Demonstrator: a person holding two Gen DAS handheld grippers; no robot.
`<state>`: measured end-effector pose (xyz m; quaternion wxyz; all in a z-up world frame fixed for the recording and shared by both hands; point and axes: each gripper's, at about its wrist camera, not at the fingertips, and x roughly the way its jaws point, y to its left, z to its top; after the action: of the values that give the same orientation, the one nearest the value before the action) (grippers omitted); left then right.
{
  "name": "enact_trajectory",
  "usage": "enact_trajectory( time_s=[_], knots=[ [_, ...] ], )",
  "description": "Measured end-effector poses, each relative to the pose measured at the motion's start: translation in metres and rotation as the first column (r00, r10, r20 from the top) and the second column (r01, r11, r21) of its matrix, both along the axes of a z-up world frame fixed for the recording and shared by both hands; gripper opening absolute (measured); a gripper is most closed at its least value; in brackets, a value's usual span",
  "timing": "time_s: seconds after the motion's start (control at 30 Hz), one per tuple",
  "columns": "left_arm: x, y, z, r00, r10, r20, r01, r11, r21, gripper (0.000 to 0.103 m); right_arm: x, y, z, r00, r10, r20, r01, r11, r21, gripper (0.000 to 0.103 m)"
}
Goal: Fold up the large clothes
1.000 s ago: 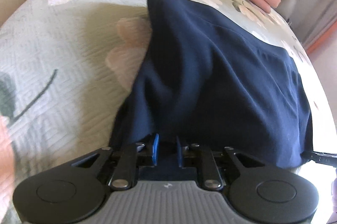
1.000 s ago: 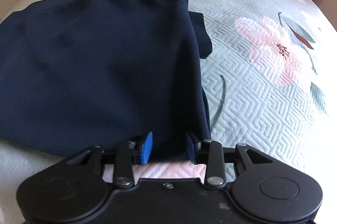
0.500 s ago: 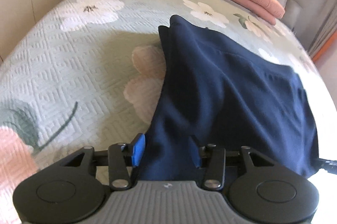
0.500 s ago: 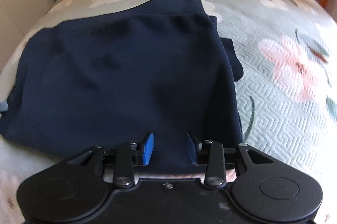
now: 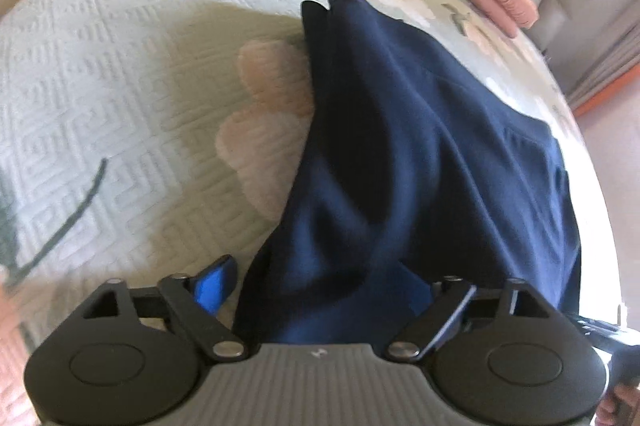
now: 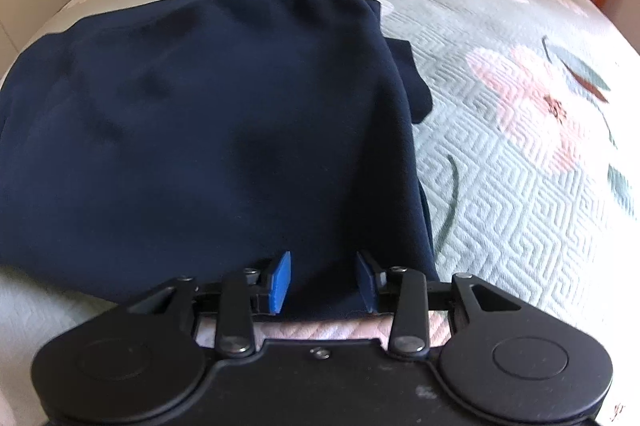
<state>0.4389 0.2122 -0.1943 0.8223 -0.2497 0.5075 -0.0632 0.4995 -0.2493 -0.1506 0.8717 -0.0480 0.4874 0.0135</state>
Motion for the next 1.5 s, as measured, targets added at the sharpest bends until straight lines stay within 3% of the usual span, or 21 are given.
enact_trajectory(
  time_s=[0.1,0.37,0.4,0.5,0.57,0.73,0.83,1.0,1.07,1.13,1.17,1.23,1.33,1.43,1.5],
  knots=[
    [0.002,0.008,-0.006,1.000,0.016,0.020,-0.015,0.997,-0.078,0.098,-0.014,-0.004,0.005,1.000,0.000,0.005,0.000,1.000,0.001,0.048],
    [-0.002,0.031,-0.021,0.995,0.059,0.078,-0.039,0.970,-0.238,0.095,-0.013,-0.006,0.002,1.000,0.000,-0.004,0.000,1.000,0.008,0.050],
    [-0.002,0.031,-0.020,0.995,0.058,0.080,-0.038,0.972,-0.231,0.091,-0.012,-0.006,0.001,1.000,0.001,-0.004,-0.001,1.000,0.008,0.050],
    [-0.005,0.030,-0.009,0.995,0.060,0.085,-0.050,0.992,-0.116,0.062,-0.009,-0.005,0.000,1.000,0.004,-0.005,-0.003,1.000,0.006,0.050],
    [-0.010,0.029,-0.005,0.994,0.062,0.089,-0.054,0.994,-0.095,0.064,-0.008,-0.005,0.000,1.000,0.003,-0.007,-0.003,1.000,0.005,0.051],
    [-0.006,0.021,-0.011,0.994,0.021,0.107,-0.007,0.992,-0.130,0.077,-0.007,-0.008,-0.001,1.000,-0.003,-0.010,0.003,1.000,0.016,0.051],
    [0.001,0.025,-0.021,0.990,0.038,0.135,-0.007,0.975,-0.220,0.077,-0.006,-0.009,-0.002,1.000,-0.005,-0.008,0.005,1.000,0.022,0.052],
    [0.017,0.032,-0.038,0.983,0.066,0.170,0.004,0.923,-0.384,0.076,-0.005,-0.008,-0.002,1.000,0.007,-0.002,-0.007,1.000,0.021,0.052],
    [0.024,0.027,-0.042,0.982,0.065,0.178,0.014,0.911,-0.412,0.069,-0.005,-0.009,-0.002,1.000,0.007,-0.002,-0.007,1.000,0.023,0.052],
    [0.030,0.020,-0.044,0.984,0.061,0.168,0.018,0.900,-0.435,0.040,-0.005,-0.009,-0.002,1.000,0.007,-0.002,-0.007,1.000,0.026,0.052],
    [0.030,0.019,-0.046,0.985,0.063,0.162,0.021,0.882,-0.471,0.036,-0.006,-0.010,-0.001,1.000,0.008,-0.002,-0.008,1.000,0.029,0.052],
    [0.027,0.018,-0.040,0.981,0.086,0.172,0.005,0.883,-0.470,0.031,-0.008,-0.013,0.002,1.000,0.009,0.004,-0.009,0.999,0.045,0.052],
    [0.021,0.016,-0.017,0.972,0.112,0.208,0.000,0.880,-0.474,0.028,-0.016,-0.015,0.018,0.996,0.012,0.084,-0.017,0.998,0.054,0.052],
    [0.020,0.001,0.023,0.960,0.064,0.272,0.058,0.907,-0.418,0.026,-0.027,-0.006,0.043,0.974,0.081,0.210,-0.095,0.994,0.059,0.052],
    [0.024,-0.013,0.046,0.951,0.034,0.307,0.097,0.911,-0.401,0.026,-0.030,0.008,0.056,0.953,0.138,0.271,-0.166,0.982,0.085,0.052]
  ],
)
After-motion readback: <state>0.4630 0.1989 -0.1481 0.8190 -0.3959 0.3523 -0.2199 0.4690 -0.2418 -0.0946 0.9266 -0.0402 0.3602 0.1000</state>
